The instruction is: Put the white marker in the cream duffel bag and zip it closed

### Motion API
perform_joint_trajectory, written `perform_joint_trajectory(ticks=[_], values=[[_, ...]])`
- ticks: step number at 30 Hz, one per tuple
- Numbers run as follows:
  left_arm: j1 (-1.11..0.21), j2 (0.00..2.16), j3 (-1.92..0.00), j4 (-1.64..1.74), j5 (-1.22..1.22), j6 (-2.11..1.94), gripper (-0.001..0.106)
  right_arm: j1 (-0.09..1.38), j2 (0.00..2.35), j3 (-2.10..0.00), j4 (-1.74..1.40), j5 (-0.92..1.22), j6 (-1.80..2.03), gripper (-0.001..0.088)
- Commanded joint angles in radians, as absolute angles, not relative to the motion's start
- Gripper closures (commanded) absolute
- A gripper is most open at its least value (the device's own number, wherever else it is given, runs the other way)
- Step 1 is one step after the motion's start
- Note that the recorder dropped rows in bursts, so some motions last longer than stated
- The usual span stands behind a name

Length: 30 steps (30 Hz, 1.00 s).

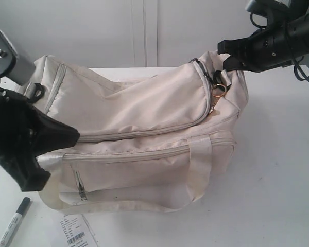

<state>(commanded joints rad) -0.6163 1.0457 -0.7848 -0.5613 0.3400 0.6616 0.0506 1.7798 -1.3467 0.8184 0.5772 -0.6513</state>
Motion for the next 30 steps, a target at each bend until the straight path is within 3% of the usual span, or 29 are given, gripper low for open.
perform_joint_trajectory(ticks=[9, 30], values=[[-0.763, 1.268, -0.974, -0.561, 0.282, 0.711, 0.105, 0.051, 1.78, -1.347, 0.819, 0.579, -0.651, 0.0868], [-0.839, 1.581, -1.291, -0.558, 0.204, 0.763, 0.105, 0.051, 1.78, -1.347, 0.819, 0.577, -0.651, 0.0868]])
